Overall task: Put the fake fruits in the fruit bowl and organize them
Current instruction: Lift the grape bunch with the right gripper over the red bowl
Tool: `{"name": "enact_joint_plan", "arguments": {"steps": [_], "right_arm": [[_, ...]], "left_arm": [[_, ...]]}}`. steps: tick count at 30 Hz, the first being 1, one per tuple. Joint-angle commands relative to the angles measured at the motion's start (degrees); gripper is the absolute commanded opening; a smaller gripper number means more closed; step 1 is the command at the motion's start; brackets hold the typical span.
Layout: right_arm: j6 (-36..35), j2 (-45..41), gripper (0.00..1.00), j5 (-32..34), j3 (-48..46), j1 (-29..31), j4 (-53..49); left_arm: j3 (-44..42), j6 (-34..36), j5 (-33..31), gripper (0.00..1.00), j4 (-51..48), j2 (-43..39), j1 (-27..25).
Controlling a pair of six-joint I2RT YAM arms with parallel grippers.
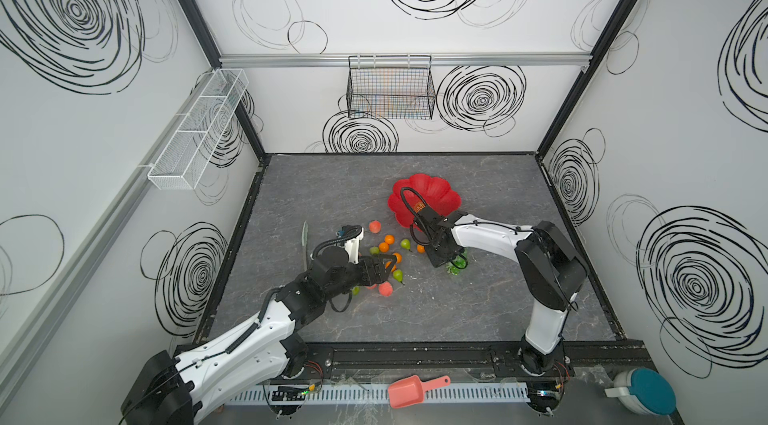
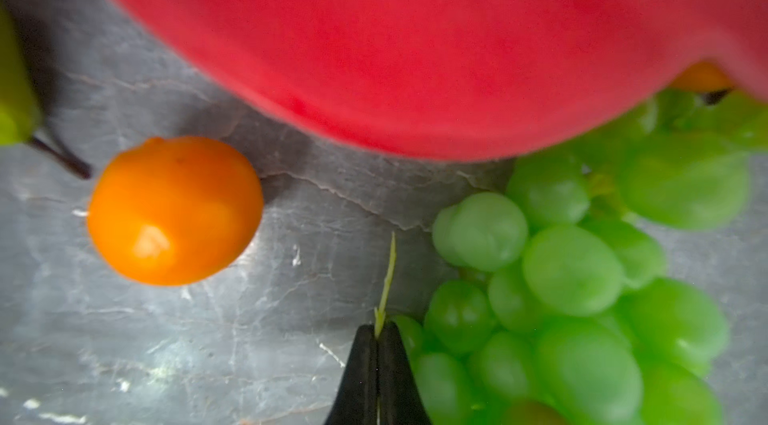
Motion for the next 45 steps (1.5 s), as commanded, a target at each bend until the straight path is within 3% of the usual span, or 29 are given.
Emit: {"name": "enact_joint_plan", "arguments": {"steps": [1, 13, 28, 36, 45], "right_arm": [[1.5, -5.4, 0.00, -0.5, 0.9, -1.3, -1.4], [3.2, -19.2, 0.00, -8.2, -0.1, -8.5, 1.9], [1.5, -28.9, 0.00, -7.0, 7.3, -11.2, 6.4], [0.4, -27.7, 0.00, -6.2, 16.1, -11.3, 3.3], [0.2, -22.7, 0.00, -8.7, 22.8, -11.3, 5.5]], "left_arm": [[3.9, 3.0, -0.9, 0.96, 0.8, 1.8, -0.3], [13.6, 7.4, -1.7, 0.96, -0.1, 9.8, -2.8], [25.4, 11.7, -3.2, 0.96, -4.0, 14.6, -2.8], [29.8, 12.7, -2.9, 0.96, -5.5, 15.8, -1.4], [32.6, 13.0, 0.0, 0.96, -5.4, 16.7, 5.0]]}}
